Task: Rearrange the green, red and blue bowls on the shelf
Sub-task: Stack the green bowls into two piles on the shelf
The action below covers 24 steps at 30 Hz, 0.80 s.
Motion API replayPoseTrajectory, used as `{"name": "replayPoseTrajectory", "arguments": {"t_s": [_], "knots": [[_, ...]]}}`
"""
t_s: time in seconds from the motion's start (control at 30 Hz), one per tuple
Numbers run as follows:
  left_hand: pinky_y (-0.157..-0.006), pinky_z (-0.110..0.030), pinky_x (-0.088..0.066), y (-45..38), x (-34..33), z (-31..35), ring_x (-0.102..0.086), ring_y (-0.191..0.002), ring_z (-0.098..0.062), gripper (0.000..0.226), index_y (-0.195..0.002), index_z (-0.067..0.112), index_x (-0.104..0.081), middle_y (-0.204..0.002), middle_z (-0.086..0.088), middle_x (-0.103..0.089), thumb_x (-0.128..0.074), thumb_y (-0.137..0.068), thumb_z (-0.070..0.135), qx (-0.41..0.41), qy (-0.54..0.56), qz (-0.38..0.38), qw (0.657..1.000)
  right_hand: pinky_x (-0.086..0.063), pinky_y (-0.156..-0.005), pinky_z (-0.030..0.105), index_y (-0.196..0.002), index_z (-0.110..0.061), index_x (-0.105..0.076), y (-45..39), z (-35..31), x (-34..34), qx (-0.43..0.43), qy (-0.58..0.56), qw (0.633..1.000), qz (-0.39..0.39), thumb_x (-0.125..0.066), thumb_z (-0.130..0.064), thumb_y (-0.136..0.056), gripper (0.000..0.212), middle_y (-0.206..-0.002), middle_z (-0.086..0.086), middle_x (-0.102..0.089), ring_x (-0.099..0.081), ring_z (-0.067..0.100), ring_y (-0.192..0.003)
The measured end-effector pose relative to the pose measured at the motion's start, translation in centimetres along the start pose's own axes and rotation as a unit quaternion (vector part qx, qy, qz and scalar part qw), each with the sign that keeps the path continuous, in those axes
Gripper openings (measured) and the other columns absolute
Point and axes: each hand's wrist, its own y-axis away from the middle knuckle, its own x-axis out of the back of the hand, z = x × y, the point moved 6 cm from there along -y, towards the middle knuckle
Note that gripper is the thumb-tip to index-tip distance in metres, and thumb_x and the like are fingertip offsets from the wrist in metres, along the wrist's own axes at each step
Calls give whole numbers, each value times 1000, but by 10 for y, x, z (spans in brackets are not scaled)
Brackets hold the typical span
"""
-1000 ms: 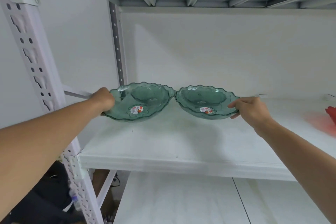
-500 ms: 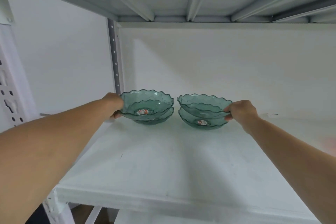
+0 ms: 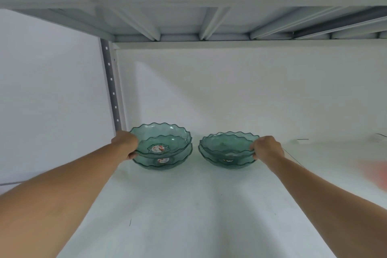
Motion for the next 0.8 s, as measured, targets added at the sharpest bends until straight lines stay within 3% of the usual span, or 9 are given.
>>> {"name": "replayPoseTrajectory", "arguments": {"t_s": [0.1,0.23,0.3,0.37,0.4,0.53,0.67,0.73,0.8], "knots": [[-23,-25,-41,-5,-7,-7,-68,-89,-39,50,-146,7,-50,-125,-24,-63,-54,-97,3,-16,-18,27,999,-50,-80,34,-110,-6,-76,-5,0,-5,19,15,1000,10,-57,-6,-93,25,-103,13,-74,-66,36,-97],[-26,-28,-46,-12,-16,-20,-61,-79,-33,54,-151,11,-43,-125,-20,-61,-53,-98,5,4,-2,69,998,-55,-85,40,-113,-8,-78,-11,7,-15,28,2,1000,5,-56,-9,-93,29,-109,16,-76,-70,40,-104],[-55,-43,-61,-10,-18,-23,-60,-92,-34,52,-149,5,-41,-132,-22,-58,-54,-99,6,9,-10,90,996,-57,-86,41,-111,-7,-79,-14,12,-18,36,3,999,3,-54,-8,-94,31,-108,16,-78,-71,40,-106],[-94,-52,-53,-12,-19,-24,-58,-117,-42,51,-147,0,-38,-138,-26,-55,-55,-99,8,6,-34,105,994,-57,-81,40,-108,-10,-79,-17,15,-21,51,10,999,5,-45,-8,-96,36,-107,15,-79,-72,40,-104],[-101,-54,-48,-15,-20,-25,-55,-123,-44,52,-146,-1,-37,-140,-28,-54,-56,-99,8,5,-34,105,994,-56,-79,39,-106,-12,-79,-18,16,-22,59,12,998,7,-43,-9,-96,38,-105,14,-79,-72,39,-101],[-103,-54,-45,-28,-25,-29,-53,-126,-46,51,-148,-1,-33,-142,-29,-53,-52,-101,10,-2,4,101,995,-54,-75,38,-102,-23,-74,-24,17,-24,94,9,995,15,-45,-23,-102,29,-95,8,-76,-70,36,-88],[-101,-53,-43,-29,-26,-33,-50,-125,-46,50,-145,4,-35,-144,-25,-45,-45,-102,27,-20,-14,127,992,-46,-67,34,-108,-29,-66,-23,22,-20,123,0,992,34,-42,-39,-106,26,-83,0,-68,-64,26,-76],[-97,-54,-42,-24,-22,-28,-47,-122,-45,49,-137,6,-42,-138,-24,-45,-44,-99,38,-83,-70,168,980,-47,-69,36,-114,-31,-59,-18,25,-17,128,-15,991,39,-38,-47,-107,28,-83,1,-68,-63,22,-75],[-91,-53,-42,-12,-19,-11,-47,-115,-43,42,-123,11,-50,-128,-20,-50,-46,-95,41,-211,-109,230,944,-50,-77,40,-118,-29,-54,-14,27,-12,130,-32,990,44,-36,-53,-107,32,-84,2,-67,-66,27,-81]]}}
